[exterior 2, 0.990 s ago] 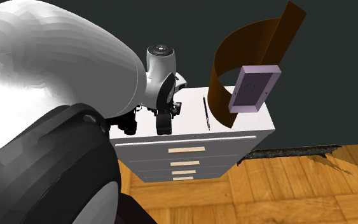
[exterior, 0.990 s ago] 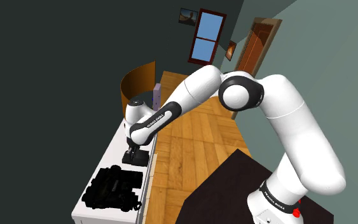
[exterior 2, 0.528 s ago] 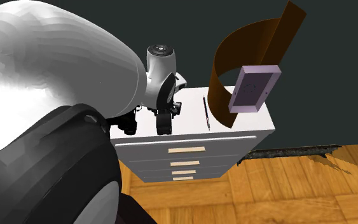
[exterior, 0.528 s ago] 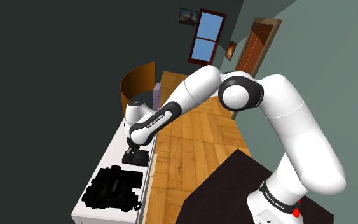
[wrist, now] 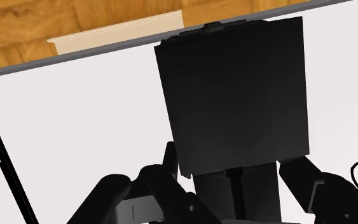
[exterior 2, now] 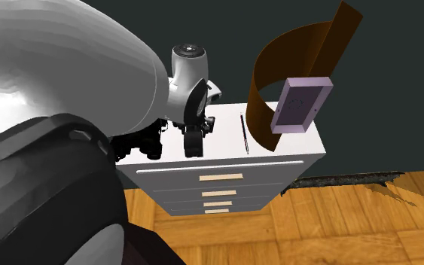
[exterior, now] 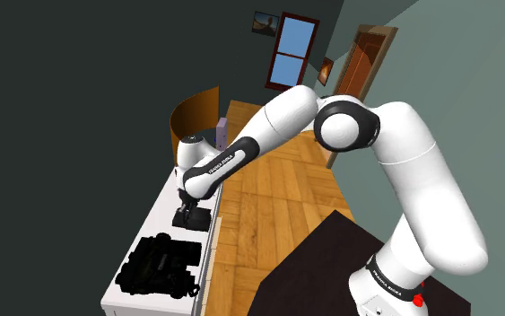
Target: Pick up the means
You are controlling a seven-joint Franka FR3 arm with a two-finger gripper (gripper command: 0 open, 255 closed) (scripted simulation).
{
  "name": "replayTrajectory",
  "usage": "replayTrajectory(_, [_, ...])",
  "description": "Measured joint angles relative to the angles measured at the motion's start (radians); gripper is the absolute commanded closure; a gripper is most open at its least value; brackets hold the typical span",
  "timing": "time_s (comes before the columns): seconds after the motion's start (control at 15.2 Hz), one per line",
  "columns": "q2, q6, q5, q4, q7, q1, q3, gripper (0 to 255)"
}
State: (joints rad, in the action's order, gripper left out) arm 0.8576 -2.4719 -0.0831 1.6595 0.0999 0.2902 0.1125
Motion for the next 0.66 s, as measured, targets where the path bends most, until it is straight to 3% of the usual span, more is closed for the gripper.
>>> replayTrajectory(0.66, [-0.108,0.07,0.009,0.038,0.003,-0.009,0.01,255])
